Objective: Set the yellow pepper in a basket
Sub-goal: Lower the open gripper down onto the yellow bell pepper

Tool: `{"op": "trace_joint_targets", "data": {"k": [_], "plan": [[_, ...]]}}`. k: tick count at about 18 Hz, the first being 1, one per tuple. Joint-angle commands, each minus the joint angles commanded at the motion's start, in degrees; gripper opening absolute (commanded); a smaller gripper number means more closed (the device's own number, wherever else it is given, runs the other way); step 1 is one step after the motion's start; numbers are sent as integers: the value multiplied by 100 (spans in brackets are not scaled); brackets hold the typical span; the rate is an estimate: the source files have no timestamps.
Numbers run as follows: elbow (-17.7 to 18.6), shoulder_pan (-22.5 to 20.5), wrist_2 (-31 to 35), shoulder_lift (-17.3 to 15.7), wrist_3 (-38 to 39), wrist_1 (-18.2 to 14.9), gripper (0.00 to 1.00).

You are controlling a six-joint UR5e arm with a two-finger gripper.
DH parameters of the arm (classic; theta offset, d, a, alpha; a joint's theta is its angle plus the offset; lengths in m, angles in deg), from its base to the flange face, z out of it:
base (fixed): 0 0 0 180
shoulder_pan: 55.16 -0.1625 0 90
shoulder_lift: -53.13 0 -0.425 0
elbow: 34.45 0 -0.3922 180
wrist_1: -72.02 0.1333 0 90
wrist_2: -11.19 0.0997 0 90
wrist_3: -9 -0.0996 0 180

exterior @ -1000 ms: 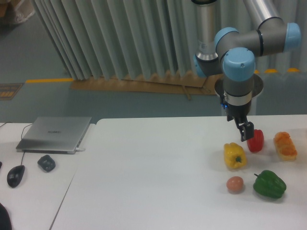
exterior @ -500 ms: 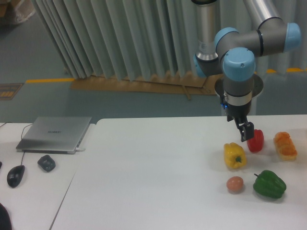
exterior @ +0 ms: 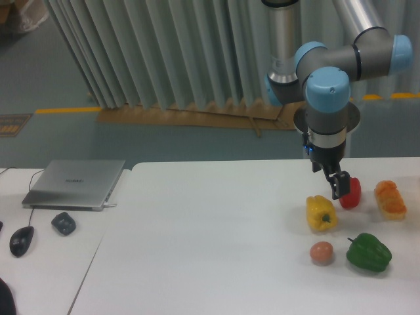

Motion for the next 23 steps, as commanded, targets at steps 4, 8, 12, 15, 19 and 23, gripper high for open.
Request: {"op": "trace_joint_targets", "data": {"k": [4, 8, 12, 15, 19, 23], "plan": [[17, -70, 0, -18, 1439, 9, 100], [88, -246, 52, 17, 2849, 35, 100], [534, -378, 289, 61, 4559, 857, 100], [729, -343, 299, 193, 5598, 1475, 100], [694, 17, 422, 211, 6146, 1477, 100], [1237, 351, 439, 255, 6752, 1790, 100]]}}
